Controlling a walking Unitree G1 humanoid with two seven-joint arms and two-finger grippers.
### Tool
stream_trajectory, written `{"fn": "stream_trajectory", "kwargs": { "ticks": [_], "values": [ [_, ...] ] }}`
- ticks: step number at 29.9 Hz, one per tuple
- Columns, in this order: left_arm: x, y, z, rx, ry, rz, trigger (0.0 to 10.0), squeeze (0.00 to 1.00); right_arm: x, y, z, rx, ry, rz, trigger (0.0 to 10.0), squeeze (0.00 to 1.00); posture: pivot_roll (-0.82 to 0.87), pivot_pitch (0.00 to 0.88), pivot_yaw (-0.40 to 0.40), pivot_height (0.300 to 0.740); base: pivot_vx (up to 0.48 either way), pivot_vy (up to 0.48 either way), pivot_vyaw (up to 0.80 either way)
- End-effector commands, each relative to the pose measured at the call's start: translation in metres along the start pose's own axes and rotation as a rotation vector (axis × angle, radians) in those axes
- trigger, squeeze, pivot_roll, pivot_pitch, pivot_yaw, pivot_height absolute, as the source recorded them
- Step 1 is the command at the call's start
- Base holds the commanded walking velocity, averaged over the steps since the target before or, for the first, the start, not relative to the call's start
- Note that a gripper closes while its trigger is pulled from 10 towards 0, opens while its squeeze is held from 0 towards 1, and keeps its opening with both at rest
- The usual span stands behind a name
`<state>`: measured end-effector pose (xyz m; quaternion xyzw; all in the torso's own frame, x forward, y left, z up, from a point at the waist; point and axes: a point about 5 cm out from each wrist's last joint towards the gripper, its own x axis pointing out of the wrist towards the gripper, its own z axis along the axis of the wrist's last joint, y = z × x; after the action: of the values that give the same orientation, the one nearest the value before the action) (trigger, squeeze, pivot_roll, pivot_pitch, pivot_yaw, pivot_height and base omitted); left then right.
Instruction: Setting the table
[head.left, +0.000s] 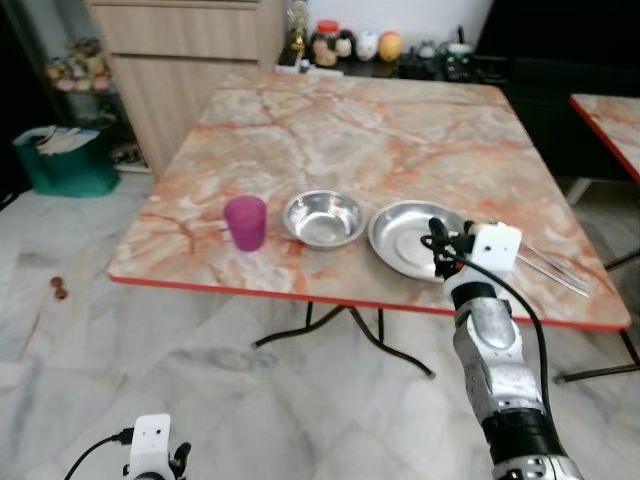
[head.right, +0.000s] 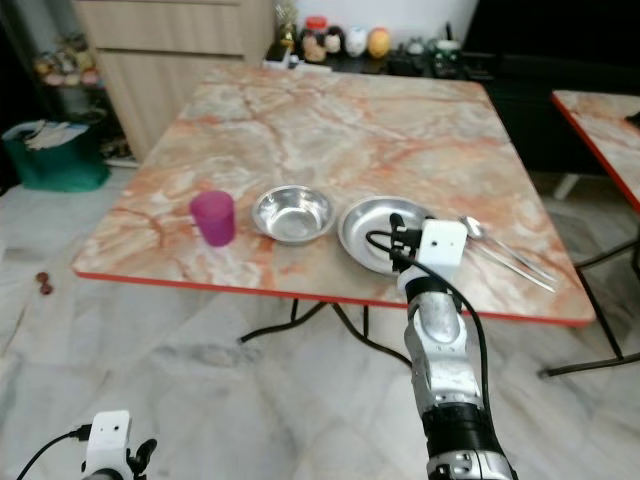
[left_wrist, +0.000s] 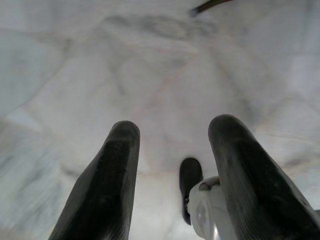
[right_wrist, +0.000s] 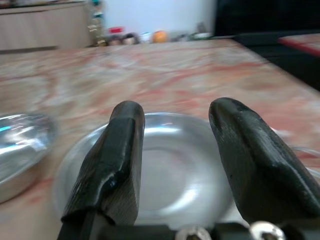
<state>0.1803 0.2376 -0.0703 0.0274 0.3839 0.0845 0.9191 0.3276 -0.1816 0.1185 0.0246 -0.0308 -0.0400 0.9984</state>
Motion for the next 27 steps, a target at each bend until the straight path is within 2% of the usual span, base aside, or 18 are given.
{"fn": "stream_trajectory", "kwargs": {
  "ticks": [1,4,14,27],
  "values": [
    [-0.0002,-0.0025,-0.0014,0.0,0.005,-0.011,10.0,0.0,0.0016,0.0008,0.0046,0.001,-0.018,0.0,10.0,0.0,-0.02,0.0,-0.071,0.74,0.0,0.0,-0.78],
    [-0.0003,-0.0028,-0.002,-0.003,0.008,-0.01,10.0,0.0,0.0015,0.0009,0.0045,0.003,-0.018,-0.003,10.0,0.0,-0.02,0.0,-0.072,0.74,0.0,0.0,-0.78],
    [-0.001,-0.0049,-0.0054,-0.008,0.021,-0.005,10.0,0.0,0.0045,0.0078,0.0069,0.001,-0.03,0.017,10.0,0.0,-0.01,0.0,-0.081,0.74,0.0,0.0,0.0],
    [0.0003,-0.0078,-0.0027,-0.008,0.021,-0.006,10.0,0.0,0.0024,0.0076,0.0041,0.0,-0.019,0.02,10.0,0.0,-0.02,0.0,-0.081,0.74,0.315,0.0,0.0]
  ]
}}
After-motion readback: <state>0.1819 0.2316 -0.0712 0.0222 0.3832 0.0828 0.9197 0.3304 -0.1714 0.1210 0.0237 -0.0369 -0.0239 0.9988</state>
